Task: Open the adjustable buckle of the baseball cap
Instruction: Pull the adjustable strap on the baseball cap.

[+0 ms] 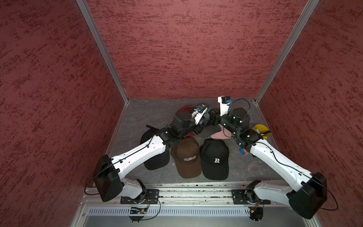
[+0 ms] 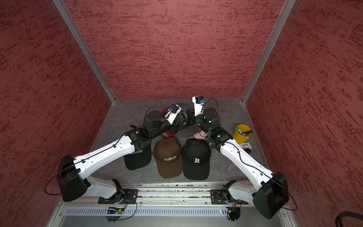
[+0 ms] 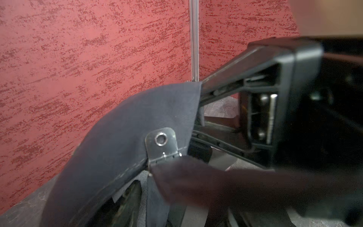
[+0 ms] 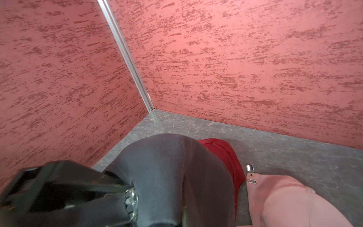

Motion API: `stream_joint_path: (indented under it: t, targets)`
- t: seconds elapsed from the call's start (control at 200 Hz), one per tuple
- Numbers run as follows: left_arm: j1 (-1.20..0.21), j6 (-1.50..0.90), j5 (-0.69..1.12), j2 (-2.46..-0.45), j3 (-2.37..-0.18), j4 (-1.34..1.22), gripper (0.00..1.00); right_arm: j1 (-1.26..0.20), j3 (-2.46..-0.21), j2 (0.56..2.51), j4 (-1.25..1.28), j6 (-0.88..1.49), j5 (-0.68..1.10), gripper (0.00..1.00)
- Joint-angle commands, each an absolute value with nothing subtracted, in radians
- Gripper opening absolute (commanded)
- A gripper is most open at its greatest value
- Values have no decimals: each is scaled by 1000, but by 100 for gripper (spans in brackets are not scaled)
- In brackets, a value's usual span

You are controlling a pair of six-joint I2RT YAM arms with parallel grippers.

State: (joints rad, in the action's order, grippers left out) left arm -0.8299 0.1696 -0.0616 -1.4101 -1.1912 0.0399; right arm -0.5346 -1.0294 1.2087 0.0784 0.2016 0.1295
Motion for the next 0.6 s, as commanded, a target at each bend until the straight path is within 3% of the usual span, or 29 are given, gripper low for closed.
stream_joint_path:
  t: [0.0, 0.15, 0.316, 0.476, 0.596]
  targets:
    - [-825, 161, -71, -1423, -1213, 27, 61, -532, -1016, 1168, 130, 155, 207, 0]
    - [-825, 169, -99, -1429, -1218, 26, 50, -532, -1029, 1170, 87, 105, 257, 0]
    - [-825, 183, -148, -1435, -1220, 11, 21, -532, -1033, 1175, 56, 83, 286, 0]
    - [-827, 200, -160, -1427, -1221, 13, 0, -532, -1029, 1169, 32, 64, 273, 0]
    - [-828, 201, -121, -1424, -1245, 73, 0, -529, -1026, 1167, 21, 49, 254, 0]
